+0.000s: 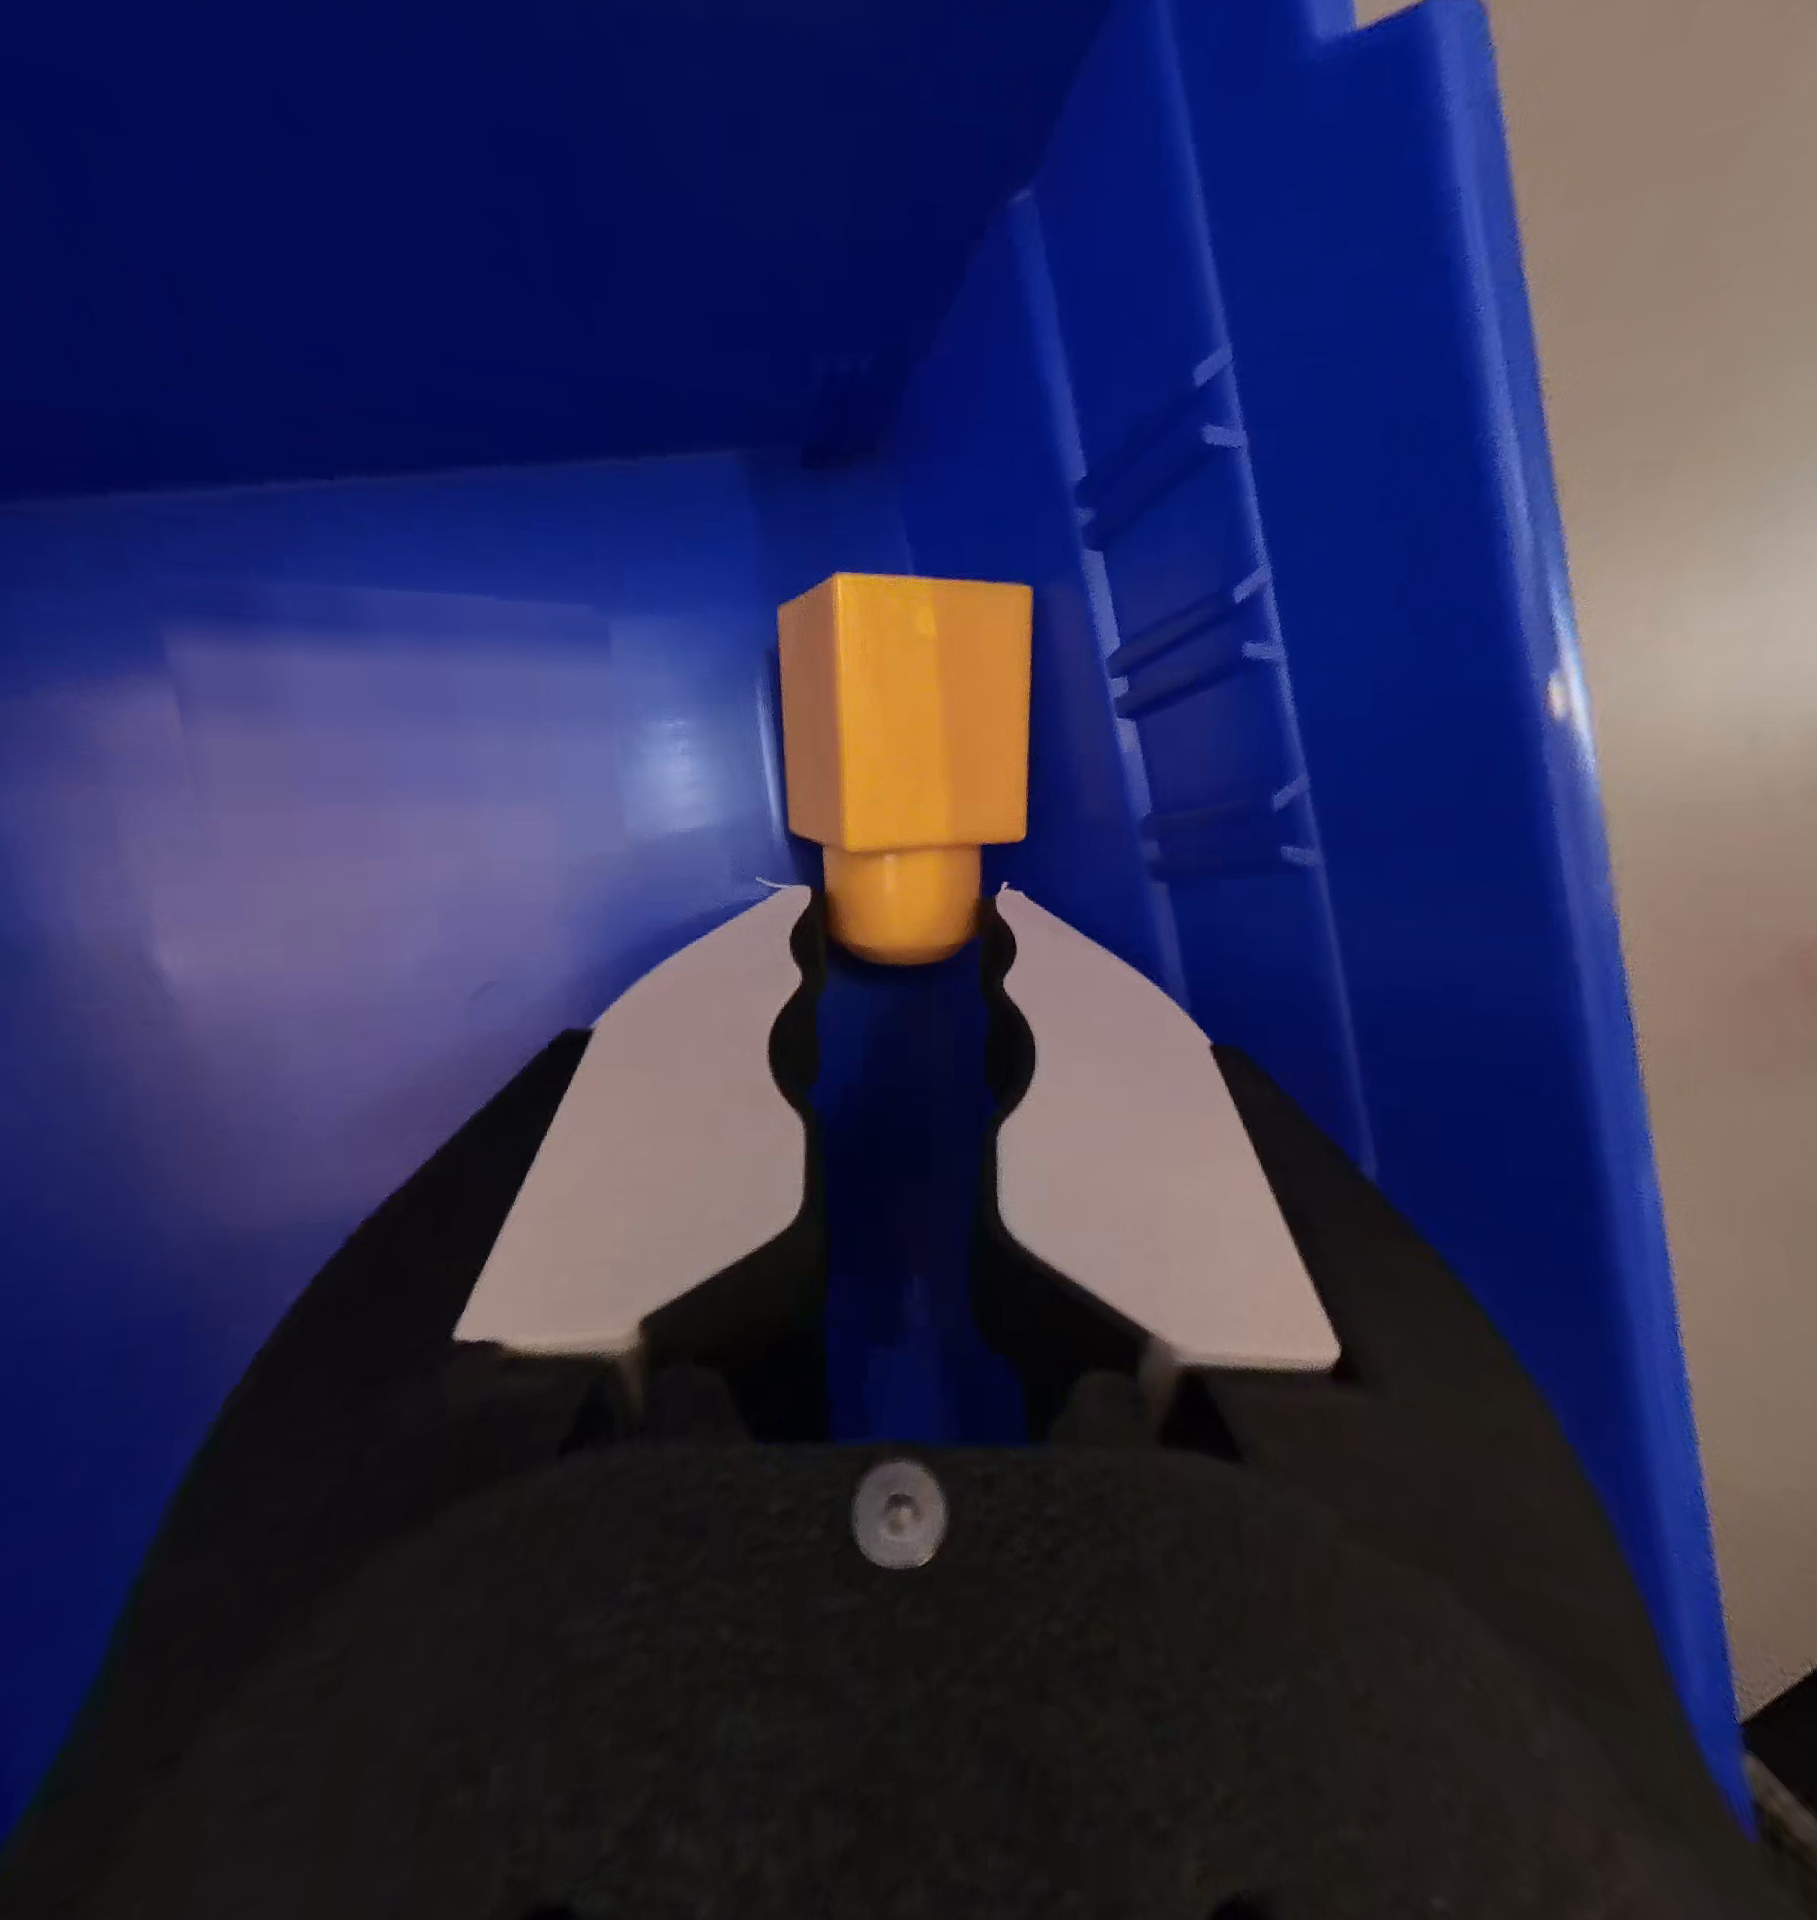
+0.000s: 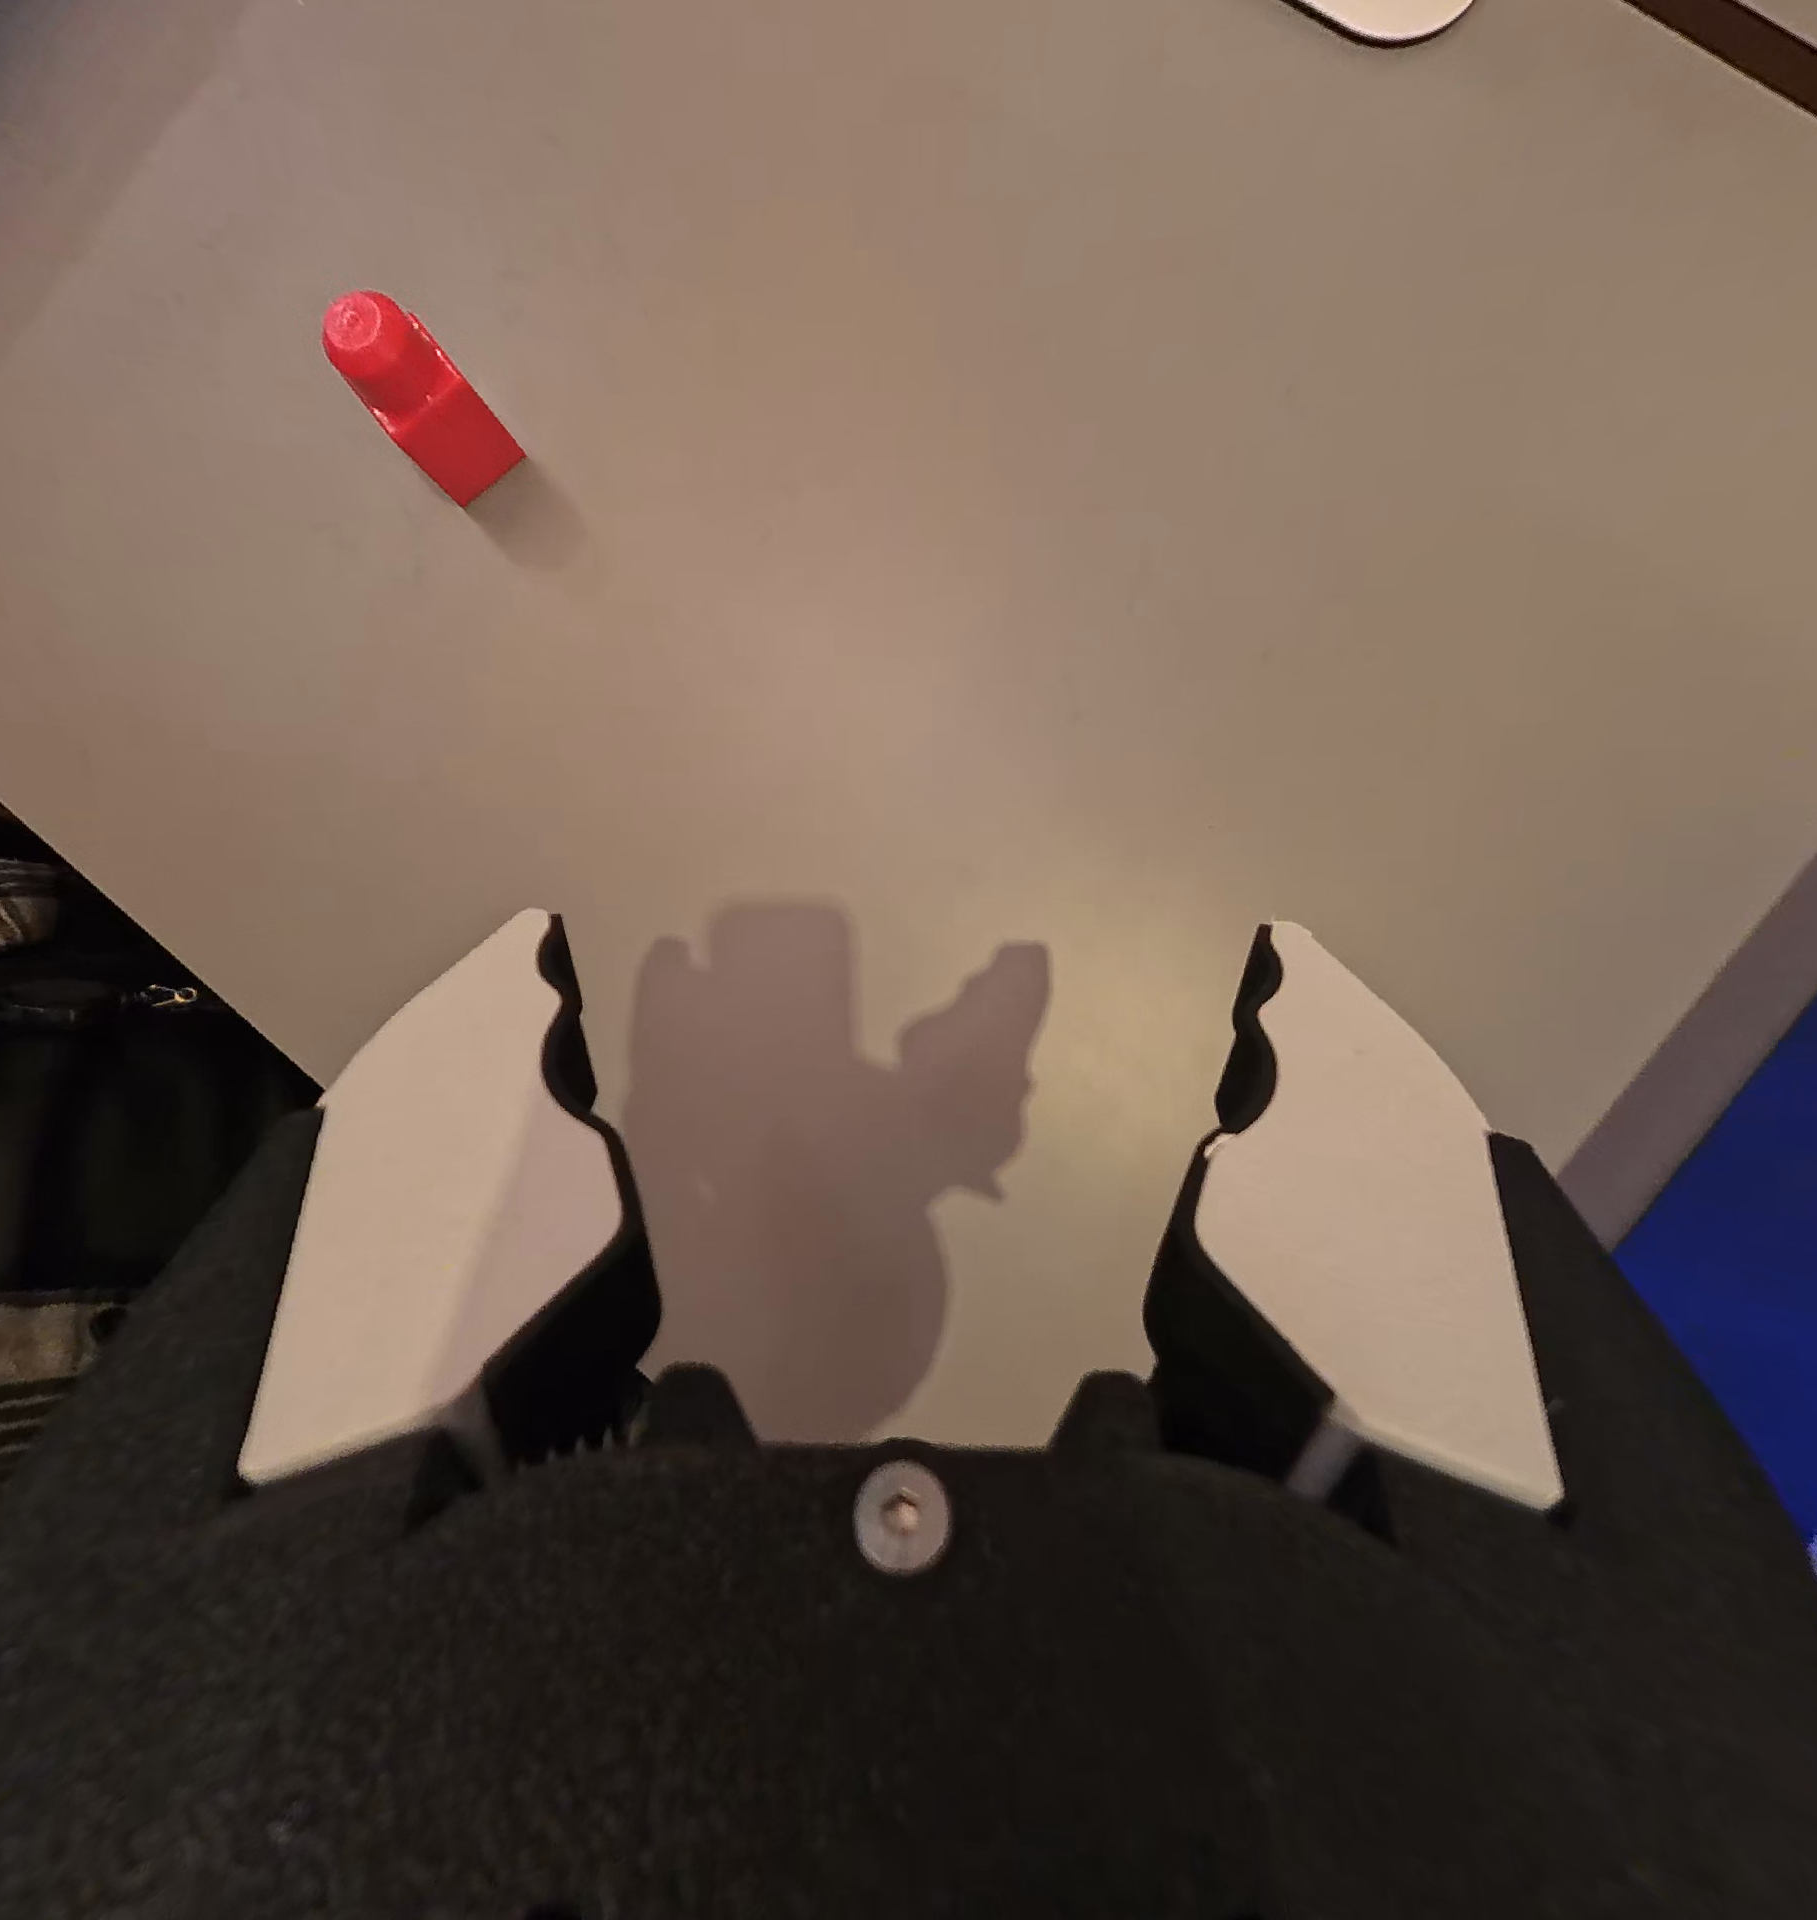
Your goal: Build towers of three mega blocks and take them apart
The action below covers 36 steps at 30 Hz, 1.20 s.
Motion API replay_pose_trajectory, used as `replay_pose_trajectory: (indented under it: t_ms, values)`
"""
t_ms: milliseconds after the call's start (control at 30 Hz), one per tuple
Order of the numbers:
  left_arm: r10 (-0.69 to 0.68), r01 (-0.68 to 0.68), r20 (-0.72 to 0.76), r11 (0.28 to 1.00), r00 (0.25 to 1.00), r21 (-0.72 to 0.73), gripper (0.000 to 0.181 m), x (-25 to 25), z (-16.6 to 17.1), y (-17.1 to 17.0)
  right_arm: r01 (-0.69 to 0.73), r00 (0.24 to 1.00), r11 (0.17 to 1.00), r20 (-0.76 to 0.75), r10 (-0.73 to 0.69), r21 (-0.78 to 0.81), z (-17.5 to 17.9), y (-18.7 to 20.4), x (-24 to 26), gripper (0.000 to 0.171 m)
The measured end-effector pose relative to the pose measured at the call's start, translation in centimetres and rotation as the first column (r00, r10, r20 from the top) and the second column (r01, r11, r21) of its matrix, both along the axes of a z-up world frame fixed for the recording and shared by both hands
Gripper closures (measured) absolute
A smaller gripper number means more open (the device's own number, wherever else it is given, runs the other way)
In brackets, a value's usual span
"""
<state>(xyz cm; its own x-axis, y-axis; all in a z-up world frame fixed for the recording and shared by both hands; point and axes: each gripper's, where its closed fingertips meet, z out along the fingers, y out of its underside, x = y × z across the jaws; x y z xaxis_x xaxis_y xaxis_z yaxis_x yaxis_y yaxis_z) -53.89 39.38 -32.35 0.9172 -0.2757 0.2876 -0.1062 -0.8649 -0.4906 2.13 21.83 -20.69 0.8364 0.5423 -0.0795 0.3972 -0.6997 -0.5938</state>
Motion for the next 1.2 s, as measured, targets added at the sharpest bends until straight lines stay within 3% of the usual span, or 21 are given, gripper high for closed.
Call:
replay_pose_trajectory:
  t_ms: [233, 367, 500, 633, 767, 967, 1067, 1200]
  values:
    - [-0.072, 0.078, -0.158, 0.996, 0.985, 0.037, 0.154, -2.1, 2.3, -0.5, 0.010, 0.999, 1.000, -0.034, -0.010, 0.011, -0.7, -0.7, 1.0, 0.053]
    - [-0.120, 0.121, -0.316, 0.993, 0.941, -0.016, 0.154, -4.2, 4.3, -1.8, 0.014, 0.998, 1.000, -0.054, -0.014, 0.007, -1.4, -1.2, 1.5, 0.054]
    - [-0.191, 0.158, -0.511, 0.981, 0.838, -0.109, 0.154, -6.2, 8.5, -3.5, 0.021, 0.997, 1.000, -0.070, -0.021, 0.006, -1.8, -1.6, 2.1, 0.055]
    - [-0.338, 0.221, -0.670, 0.941, 0.661, -0.257, 0.154, -4.7, 14.4, -5.7, 0.034, 0.996, 0.999, -0.086, -0.033, 0.011, -2.2, -2.0, 2.7, 0.055]
    - [-0.574, 0.281, -0.659, 0.816, 0.485, -0.505, 0.155, 1.8, 17.1, -8.6, 0.032, 0.995, 0.999, -0.097, -0.031, 0.006, -2.7, -2.7, 2.9, 0.055]
    - [-0.870, 0.209, -0.466, 0.491, 0.160, -0.846, 0.154, 11.3, 13.3, -11.9, 0.050, 0.993, 0.999, -0.112, -0.047, 0.021, -2.8, -4.4, 4.1, 0.055]
    - [-0.919, 0.198, -0.382, 0.394, 0.099, -0.897, 0.154, 14.9, 10.7, -12.1, 0.069, 0.992, 0.997, -0.112, -0.066, 0.025, -2.7, -5.5, 5.2, 0.055]
    - [-0.947, 0.204, -0.307, 0.320, 0.092, -0.925, 0.154, 17.7, 8.5, -12.0, 0.105, 0.989, 0.994, -0.110, -0.101, 0.033, -2.4, -6.7, 6.9, 0.056]
